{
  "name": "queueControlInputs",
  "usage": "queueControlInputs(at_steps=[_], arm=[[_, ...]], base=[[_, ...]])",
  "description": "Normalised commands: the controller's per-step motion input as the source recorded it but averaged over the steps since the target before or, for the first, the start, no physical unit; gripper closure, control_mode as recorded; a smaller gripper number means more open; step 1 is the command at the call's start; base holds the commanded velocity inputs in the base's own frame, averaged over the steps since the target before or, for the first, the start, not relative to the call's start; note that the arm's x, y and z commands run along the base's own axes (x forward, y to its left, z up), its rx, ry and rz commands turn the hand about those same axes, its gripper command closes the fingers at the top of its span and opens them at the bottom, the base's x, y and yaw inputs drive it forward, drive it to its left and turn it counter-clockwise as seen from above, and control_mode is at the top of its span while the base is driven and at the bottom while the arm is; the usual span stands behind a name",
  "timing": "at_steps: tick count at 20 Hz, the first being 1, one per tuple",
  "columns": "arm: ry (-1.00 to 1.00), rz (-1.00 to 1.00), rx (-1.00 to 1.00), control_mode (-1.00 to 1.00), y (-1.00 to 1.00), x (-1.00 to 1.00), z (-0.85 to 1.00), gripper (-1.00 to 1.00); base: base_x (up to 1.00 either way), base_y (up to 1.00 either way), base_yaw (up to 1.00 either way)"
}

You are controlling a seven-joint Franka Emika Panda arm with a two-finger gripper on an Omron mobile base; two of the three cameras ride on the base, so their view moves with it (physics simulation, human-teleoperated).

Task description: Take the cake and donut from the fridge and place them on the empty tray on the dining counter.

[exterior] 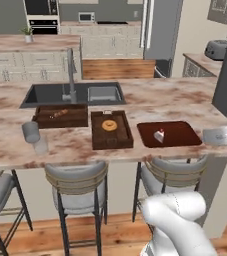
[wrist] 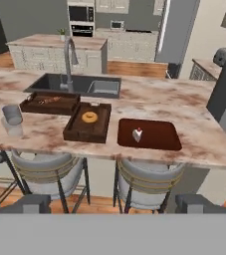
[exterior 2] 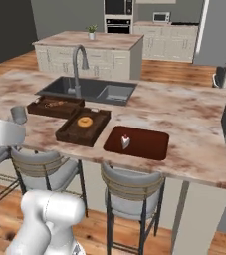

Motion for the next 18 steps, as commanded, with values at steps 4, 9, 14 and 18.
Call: queueControlInputs(at_steps=[4,9,14,18], arm=[[0.0,0.0,0.0,1.0,0.0,0.0,0.0,-1.0],[0.0,0.0,0.0,1.0,0.0,0.0,0.0,-1.0],[0.0,0.0,0.0,1.0,0.0,0.0,0.0,-1.0],[0.0,0.0,0.0,1.0,0.0,0.0,0.0,-1.0]], base=[[0.16,1.0,0.0],[0.22,1.0,0.0],[0.25,1.0,0.0],[0.24,1.0,0.0]])
